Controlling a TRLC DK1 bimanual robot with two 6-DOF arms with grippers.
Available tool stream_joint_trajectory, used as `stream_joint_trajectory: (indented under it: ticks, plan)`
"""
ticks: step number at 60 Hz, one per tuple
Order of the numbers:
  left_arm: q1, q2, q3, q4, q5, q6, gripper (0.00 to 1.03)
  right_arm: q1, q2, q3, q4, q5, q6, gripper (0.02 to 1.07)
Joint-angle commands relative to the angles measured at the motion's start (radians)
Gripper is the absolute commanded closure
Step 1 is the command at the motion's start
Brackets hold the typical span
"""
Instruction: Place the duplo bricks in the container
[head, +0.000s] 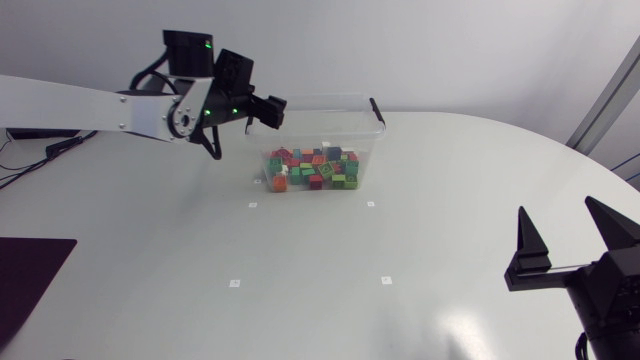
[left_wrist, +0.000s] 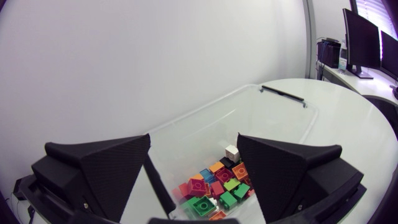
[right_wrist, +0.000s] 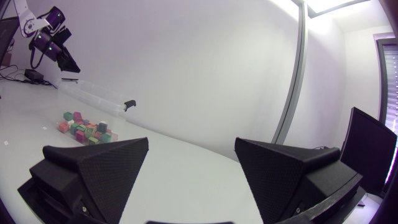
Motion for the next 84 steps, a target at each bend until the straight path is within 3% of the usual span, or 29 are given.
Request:
stream_joint_trajectory:
  ticks: [1,26,48,62,84]
  plan:
    - [0.022,-0.131,-0.064,0.016,-0.005,0.023,0.04,0.008,-0.007,-0.024,0.0,0.013,0.002,0.07]
    - [0.102,-0.613,-0.411,0.046,-0.032,0.067,0.04,-0.014,-0.007,-0.024,-0.017,0.023,0.007,0.07]
    - [0.157,-1.059,-0.725,0.063,-0.071,0.029,0.04,-0.011,-0.007,-0.024,-0.055,0.079,0.071,0.07]
    - [0.194,-1.311,-0.848,-0.021,-0.074,0.004,0.04,0.038,-0.007,-0.024,-0.083,0.068,0.074,0.07]
    - [0.233,-1.502,-1.012,-0.119,-0.087,-0.085,0.04,-0.018,-0.005,-0.022,-0.1,-0.022,0.167,0.07]
